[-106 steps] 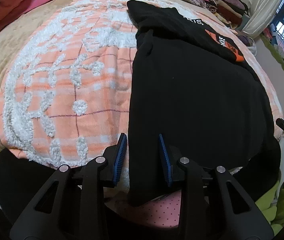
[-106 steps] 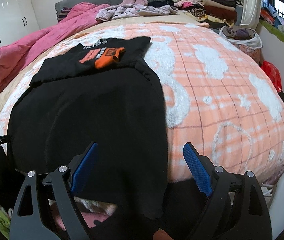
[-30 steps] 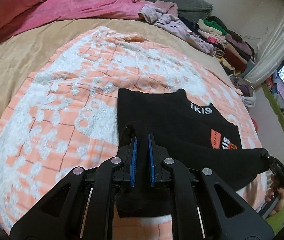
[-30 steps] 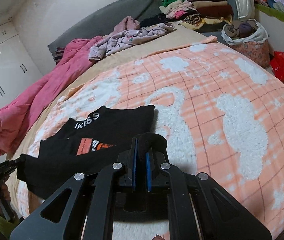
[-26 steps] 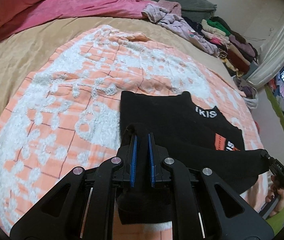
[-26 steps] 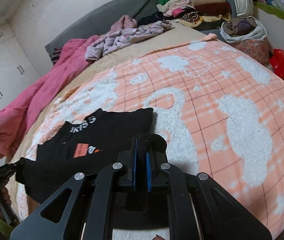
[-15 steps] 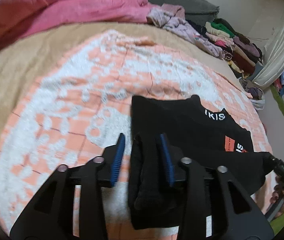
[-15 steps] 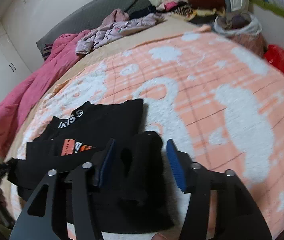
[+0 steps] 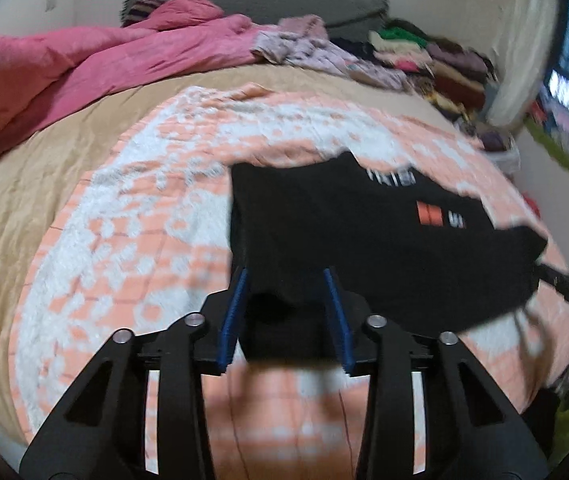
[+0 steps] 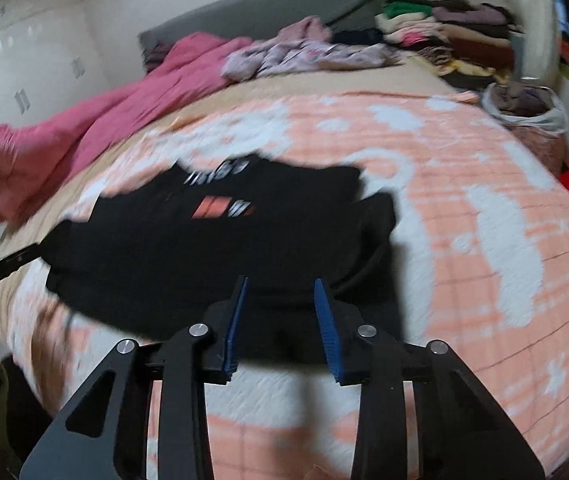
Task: Fold small clothes
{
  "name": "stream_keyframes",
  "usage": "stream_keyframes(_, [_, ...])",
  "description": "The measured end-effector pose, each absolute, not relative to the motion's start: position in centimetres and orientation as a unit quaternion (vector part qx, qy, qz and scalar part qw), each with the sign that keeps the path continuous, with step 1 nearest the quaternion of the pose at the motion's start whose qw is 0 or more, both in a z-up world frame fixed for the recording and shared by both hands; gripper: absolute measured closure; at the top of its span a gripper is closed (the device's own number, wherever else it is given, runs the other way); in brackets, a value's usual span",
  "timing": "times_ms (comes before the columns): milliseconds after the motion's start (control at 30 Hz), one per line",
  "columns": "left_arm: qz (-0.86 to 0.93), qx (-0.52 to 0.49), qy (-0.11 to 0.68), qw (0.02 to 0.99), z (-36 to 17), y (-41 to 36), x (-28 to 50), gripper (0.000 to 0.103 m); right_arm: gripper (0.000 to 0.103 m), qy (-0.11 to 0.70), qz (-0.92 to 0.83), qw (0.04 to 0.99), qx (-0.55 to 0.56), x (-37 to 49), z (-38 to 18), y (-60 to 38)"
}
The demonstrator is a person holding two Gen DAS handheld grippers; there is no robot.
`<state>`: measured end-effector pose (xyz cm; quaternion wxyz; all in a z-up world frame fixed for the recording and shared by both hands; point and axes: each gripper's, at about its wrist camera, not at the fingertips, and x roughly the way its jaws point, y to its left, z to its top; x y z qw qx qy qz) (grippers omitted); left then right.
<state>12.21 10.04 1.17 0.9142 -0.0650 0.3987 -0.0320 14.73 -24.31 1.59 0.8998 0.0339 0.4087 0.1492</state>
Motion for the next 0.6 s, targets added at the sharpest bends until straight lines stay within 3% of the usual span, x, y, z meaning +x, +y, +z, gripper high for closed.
stream_keyframes(100, [-0.042,-0.033,0.416,0.908,-0.4,8.4,11.9,0.085,0.076,0.42,0.164,0.892,0.01,14.0,0.6,-22.6])
stream_keyframes(367, [-0.023,0.04,0.408,0.912,-2.3,5.6,12.1,0.085,0.077,0.438,0.148,0.885,-0.048,14.2,-1.5,-19.9])
stream_keyframes(600, [-0.011,0.039,0.403,0.914,-2.0,5.6,14.3,0.085,0.077,0.429,0.128,0.891,-0.077,15.7,-2.7,-19.0])
